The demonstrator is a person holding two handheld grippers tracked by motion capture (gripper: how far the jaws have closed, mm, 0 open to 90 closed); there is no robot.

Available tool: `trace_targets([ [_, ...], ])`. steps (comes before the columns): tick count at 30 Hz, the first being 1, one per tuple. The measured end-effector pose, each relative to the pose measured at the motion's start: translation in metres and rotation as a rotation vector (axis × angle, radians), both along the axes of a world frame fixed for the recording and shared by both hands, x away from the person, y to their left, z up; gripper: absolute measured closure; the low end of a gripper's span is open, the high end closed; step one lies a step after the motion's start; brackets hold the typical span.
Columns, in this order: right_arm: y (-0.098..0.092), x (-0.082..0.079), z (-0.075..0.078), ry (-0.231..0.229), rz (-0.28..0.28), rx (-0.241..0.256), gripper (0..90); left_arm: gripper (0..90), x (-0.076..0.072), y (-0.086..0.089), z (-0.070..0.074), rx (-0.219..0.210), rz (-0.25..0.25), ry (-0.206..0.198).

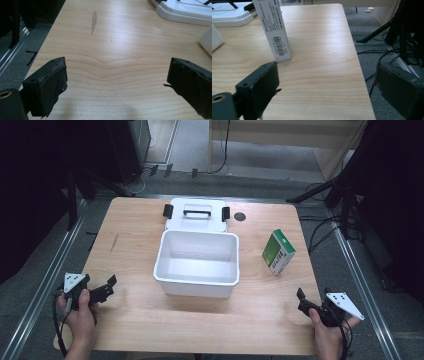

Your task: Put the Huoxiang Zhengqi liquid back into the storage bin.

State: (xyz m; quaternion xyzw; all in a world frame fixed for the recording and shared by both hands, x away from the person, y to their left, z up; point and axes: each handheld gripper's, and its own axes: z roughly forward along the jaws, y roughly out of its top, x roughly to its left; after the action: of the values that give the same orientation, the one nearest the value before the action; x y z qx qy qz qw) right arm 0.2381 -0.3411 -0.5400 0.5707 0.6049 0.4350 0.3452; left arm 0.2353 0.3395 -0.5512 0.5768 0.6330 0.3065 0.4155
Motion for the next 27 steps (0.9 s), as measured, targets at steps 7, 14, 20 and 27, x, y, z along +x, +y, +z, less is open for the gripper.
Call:
trace_targets([
  [7, -0.004, 0.003, 0.006, 0.01, 0.006, 0.029, 7.8, 3.8, 0.0, 0.002, 0.0, -0.013, 0.001, -0.007],
  [14, 0.008, 0.007, 0.019, 0.023, 0.058, -0.001, 12.6, 3.8, 0.0, 0.002, 0.0, -0.011, -0.004, -0.002],
  [20, 0.023, 0.016, 0.034, 0.031, 0.124, -0.041, 12.5, 3.8, 0.0, 0.002, 0.0, -0.016, -0.002, -0.003],
  [27, 0.033, 0.024, 0.055, 0.036, 0.176, -0.08, 12.5, 3.8, 0.0, 0.002, 0.0, -0.014, -0.002, -0.002],
])
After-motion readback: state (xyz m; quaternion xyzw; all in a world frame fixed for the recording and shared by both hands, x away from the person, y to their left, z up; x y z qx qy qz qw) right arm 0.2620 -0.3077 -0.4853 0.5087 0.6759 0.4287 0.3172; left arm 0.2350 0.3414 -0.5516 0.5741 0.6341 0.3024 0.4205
